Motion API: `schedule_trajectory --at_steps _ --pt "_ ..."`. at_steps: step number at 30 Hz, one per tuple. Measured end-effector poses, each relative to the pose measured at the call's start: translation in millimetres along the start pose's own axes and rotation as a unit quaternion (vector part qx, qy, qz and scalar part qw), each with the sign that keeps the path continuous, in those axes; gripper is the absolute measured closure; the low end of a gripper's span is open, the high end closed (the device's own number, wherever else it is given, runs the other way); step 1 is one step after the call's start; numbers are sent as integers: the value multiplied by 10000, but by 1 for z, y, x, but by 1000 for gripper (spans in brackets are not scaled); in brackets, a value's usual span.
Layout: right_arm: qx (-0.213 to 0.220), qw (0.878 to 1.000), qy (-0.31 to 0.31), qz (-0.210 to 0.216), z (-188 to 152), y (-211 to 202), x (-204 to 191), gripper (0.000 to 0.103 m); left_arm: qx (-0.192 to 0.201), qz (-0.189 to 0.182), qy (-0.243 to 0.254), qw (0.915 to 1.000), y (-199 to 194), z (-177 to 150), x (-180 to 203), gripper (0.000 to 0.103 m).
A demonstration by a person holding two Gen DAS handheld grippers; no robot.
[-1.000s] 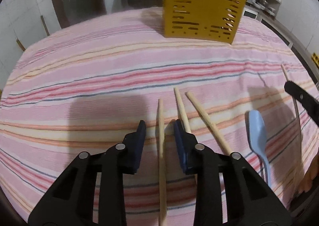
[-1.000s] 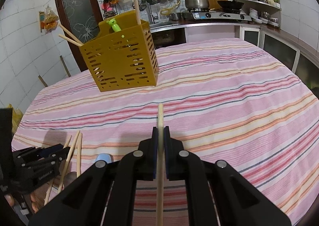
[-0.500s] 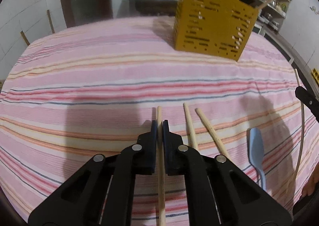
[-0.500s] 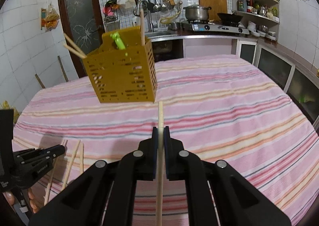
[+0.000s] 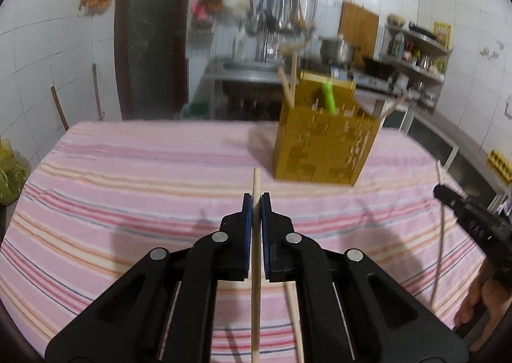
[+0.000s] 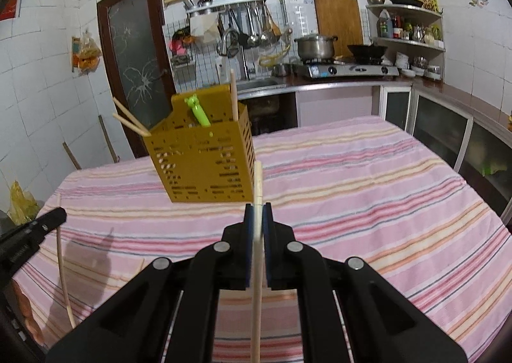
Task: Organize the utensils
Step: 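Carry the chopsticks in both tools up over the yellow holder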
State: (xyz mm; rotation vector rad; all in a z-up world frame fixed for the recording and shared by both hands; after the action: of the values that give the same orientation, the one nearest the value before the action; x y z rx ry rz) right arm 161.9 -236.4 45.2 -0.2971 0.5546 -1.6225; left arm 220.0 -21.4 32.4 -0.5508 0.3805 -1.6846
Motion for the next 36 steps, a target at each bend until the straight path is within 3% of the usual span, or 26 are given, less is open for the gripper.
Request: schedule_trajectory --at_steps 26,36 --pt "1147 9933 -133 98 44 -19 -6 97 1013 -276 -59 9945 -12 44 14 99" --pt "1637 9860 -194 248 81 -34 -17 97 1518 -455 194 9872 -21 85 34 99"
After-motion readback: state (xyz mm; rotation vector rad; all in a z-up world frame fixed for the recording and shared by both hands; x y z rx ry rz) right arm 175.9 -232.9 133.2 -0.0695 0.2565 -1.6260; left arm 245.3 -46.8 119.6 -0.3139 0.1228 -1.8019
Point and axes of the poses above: each gripper's, at about its wrist camera, not at the fingertips, and y roughly the way its jaws point, x to its right, z to its top, the point moved 3 cm from there along y, roughly the way its jaws point, and after that the axes turned 2 degrees about -y, right-handed, at the moved point
